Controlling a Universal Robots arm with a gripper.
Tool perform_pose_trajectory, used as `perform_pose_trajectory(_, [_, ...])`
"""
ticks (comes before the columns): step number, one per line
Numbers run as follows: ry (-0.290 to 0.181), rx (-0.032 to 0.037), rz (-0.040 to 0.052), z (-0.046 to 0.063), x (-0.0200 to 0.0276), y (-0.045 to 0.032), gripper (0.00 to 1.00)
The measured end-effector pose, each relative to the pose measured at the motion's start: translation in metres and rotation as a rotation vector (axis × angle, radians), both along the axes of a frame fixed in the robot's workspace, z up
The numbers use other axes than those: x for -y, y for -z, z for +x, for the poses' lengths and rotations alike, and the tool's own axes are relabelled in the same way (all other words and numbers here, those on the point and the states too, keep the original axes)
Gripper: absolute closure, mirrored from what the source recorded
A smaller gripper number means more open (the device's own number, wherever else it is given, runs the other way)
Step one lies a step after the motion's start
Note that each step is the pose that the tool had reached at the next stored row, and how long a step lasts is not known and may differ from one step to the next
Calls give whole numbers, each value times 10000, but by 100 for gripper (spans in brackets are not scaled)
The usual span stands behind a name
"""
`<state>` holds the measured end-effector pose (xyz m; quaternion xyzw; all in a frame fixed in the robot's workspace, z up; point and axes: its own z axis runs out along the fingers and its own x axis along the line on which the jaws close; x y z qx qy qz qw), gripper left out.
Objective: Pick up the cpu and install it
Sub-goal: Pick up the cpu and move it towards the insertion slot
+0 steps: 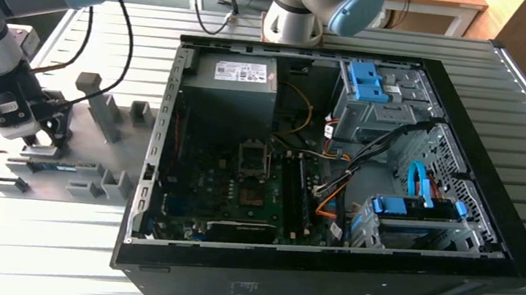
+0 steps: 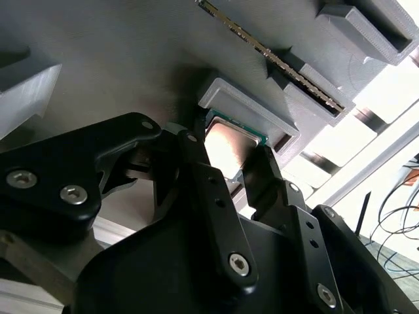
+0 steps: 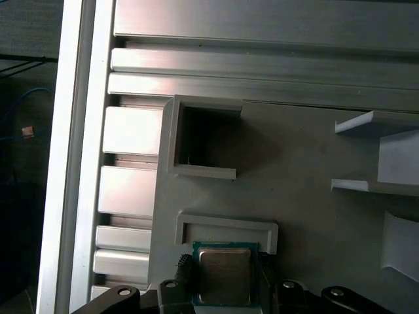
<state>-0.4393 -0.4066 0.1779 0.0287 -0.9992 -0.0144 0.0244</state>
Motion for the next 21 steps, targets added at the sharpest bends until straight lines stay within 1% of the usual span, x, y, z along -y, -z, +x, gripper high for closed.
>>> perform_pose_trajectory(7, [0, 0, 0, 2, 0, 0, 53])
perform_pose_trajectory(9, [0, -3, -1, 2, 0, -13, 53])
perform_pose_trajectory(11, [0, 0, 21, 2, 0, -62, 53])
perform_pose_trajectory(14, [0, 0, 59, 2, 0, -171, 53])
perform_pose_trajectory(16, [0, -1, 82, 2, 0, -226, 53])
perform_pose_trajectory(21, [1, 0, 104, 2, 0, -354, 53])
